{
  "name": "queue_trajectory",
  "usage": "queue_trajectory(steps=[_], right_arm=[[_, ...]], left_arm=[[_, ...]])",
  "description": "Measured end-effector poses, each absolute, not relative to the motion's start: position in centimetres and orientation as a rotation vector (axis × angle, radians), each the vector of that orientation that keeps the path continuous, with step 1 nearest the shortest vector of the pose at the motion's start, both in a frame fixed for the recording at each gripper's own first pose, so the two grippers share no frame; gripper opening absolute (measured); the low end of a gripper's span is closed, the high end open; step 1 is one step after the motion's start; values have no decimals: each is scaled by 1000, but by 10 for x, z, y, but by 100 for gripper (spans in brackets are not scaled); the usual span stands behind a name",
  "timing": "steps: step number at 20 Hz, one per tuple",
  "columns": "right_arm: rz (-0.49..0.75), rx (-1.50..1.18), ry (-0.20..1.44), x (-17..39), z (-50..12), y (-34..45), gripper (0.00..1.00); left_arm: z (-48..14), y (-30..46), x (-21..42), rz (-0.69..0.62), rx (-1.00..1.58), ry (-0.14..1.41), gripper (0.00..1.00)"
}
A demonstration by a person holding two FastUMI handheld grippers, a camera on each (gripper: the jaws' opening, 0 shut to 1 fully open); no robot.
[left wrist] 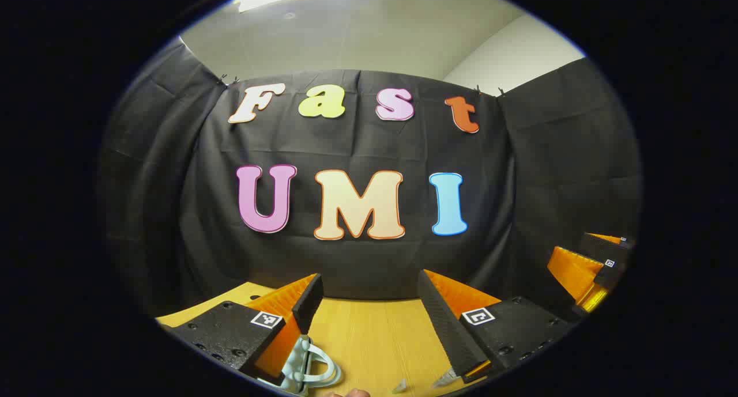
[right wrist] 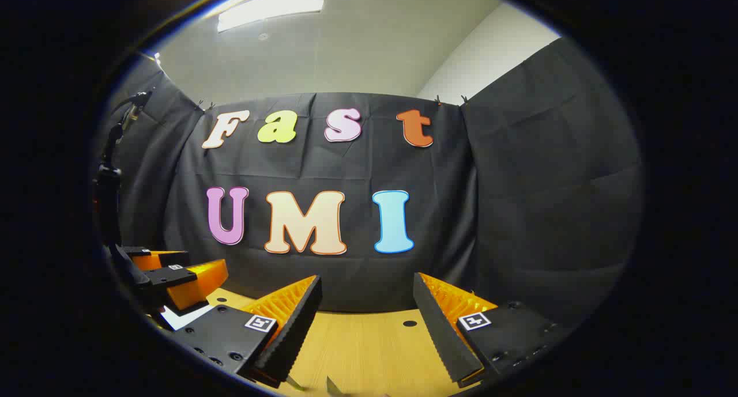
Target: First open the suitcase, pack the skin care products into it, and then close the suitcase.
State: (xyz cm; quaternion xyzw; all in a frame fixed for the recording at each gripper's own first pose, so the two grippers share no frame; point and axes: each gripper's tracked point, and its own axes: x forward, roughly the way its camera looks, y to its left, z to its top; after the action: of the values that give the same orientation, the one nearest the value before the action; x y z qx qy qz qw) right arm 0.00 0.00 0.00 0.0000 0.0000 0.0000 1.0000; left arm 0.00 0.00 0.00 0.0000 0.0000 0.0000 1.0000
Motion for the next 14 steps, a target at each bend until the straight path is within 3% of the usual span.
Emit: queue_trajectory(steps=[6, 7, 11, 14], right_arm=[[48, 17, 24, 18, -13, -12, 99], [61, 17, 22, 21, -14, -14, 96], [145, 42, 21, 28, -20, -10, 98], [108, 29, 9, 42, -20, -25, 98]], left_arm=[[-9, 3, 5, 63, 39, 4, 100], [-16, 4, 7, 77, 38, 21, 97], [-58, 24, 16, 148, 92, 147, 100], [-103, 38, 21, 161, 93, 264, 97]])
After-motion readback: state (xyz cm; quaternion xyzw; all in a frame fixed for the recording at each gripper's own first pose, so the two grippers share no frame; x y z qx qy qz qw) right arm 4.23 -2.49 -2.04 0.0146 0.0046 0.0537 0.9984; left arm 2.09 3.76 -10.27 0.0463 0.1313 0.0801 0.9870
